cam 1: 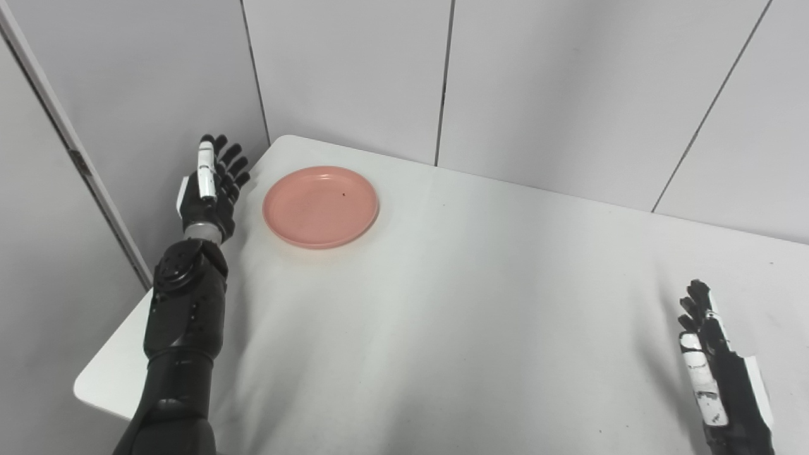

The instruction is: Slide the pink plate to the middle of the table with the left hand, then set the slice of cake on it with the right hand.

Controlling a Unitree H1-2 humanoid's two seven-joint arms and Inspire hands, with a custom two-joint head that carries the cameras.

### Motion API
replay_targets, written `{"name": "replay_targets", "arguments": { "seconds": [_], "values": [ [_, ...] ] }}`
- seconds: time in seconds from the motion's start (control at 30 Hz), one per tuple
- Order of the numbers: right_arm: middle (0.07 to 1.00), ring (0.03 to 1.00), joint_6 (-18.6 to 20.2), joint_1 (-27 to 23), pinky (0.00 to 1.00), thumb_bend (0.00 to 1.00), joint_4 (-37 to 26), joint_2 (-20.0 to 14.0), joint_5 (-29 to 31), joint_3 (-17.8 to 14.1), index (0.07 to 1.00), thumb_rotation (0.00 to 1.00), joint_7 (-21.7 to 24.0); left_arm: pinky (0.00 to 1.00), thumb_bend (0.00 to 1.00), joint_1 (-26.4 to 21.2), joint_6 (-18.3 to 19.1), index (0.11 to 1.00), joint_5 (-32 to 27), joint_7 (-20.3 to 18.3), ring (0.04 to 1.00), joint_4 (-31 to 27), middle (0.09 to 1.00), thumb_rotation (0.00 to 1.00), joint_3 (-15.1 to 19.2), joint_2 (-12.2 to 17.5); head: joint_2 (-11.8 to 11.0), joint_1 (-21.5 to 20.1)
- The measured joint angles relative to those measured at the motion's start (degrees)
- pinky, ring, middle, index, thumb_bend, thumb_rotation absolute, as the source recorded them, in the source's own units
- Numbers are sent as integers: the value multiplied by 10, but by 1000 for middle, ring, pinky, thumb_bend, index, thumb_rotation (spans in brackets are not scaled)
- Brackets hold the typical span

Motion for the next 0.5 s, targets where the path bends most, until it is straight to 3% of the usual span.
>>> {"name": "replay_targets", "arguments": {
  "seconds": [0.5],
  "values": [
    [985,966,0,2,952,340,-2,-2,4,-2,978,1000,7,911,407,0,-29,897,-1,-10,892,37,894,1000,-15,0,2,-3]
  ]
}}
